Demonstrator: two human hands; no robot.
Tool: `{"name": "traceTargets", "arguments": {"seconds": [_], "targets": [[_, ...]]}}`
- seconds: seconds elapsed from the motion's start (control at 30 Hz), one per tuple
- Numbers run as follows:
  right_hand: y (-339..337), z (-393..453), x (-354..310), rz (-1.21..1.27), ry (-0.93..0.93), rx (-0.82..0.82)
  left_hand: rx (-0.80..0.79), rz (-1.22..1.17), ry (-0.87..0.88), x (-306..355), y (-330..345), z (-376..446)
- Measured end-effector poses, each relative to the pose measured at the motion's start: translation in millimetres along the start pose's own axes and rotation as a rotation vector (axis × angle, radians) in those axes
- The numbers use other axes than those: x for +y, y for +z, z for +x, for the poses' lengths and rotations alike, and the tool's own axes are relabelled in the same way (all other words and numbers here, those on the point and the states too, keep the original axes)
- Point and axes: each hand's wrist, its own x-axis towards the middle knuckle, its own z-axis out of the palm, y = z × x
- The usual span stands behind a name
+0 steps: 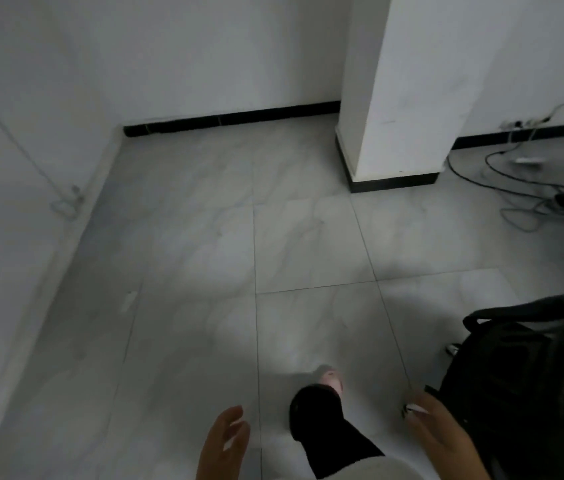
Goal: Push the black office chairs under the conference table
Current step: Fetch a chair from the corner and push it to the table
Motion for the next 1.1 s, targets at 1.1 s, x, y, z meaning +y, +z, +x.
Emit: {"name": "traceTargets", "arguments": {"seconds": [1.1], "targets": [[-72.8,151.1,-173.8,0.575,0.146,1.576,-1.694,0.441,0.504,382.7,455.5,246.6]]}}
